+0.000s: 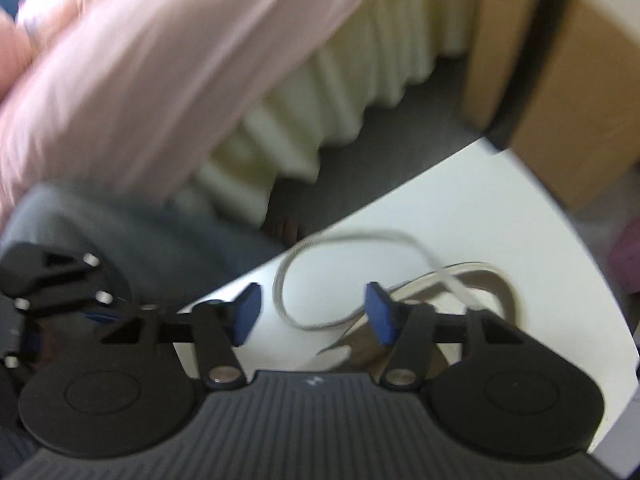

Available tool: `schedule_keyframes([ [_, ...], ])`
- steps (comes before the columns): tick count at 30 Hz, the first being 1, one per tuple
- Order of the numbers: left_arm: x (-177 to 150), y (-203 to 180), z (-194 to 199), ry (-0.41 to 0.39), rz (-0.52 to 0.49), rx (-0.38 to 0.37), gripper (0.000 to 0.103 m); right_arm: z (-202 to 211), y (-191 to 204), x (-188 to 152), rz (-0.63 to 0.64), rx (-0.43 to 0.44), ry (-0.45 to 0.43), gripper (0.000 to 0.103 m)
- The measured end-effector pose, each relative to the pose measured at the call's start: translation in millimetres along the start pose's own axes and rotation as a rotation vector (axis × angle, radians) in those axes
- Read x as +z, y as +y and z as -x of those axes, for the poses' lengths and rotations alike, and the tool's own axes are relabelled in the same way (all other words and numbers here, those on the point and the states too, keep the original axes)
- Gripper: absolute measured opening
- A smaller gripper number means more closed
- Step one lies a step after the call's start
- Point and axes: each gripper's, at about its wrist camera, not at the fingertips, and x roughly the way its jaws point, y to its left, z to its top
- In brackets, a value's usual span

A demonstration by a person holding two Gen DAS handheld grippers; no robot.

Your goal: Lace up shoes with both hands

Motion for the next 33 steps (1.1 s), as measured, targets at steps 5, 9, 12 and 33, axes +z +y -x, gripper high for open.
schedule_keyframes([
  [5,3,3,-1,0.001,0.004,-0.001,0.055,-46,19,22,0.116,0.034,0.217,0.039],
  [9,3,6,-1,0.005,0.01,0.007,0.056,-69,23,16,0.159,0.023,0.275,0.023],
  [12,3,7,-1,0.006,0.016,0.01,0.056,-67,26,14,0.167,0.012,0.254,0.005],
  [33,41,-37,-35,-0.162,-0.059,0.032,0.056,171,-36,-117,-0.562,0.345,-0.673,0.002],
])
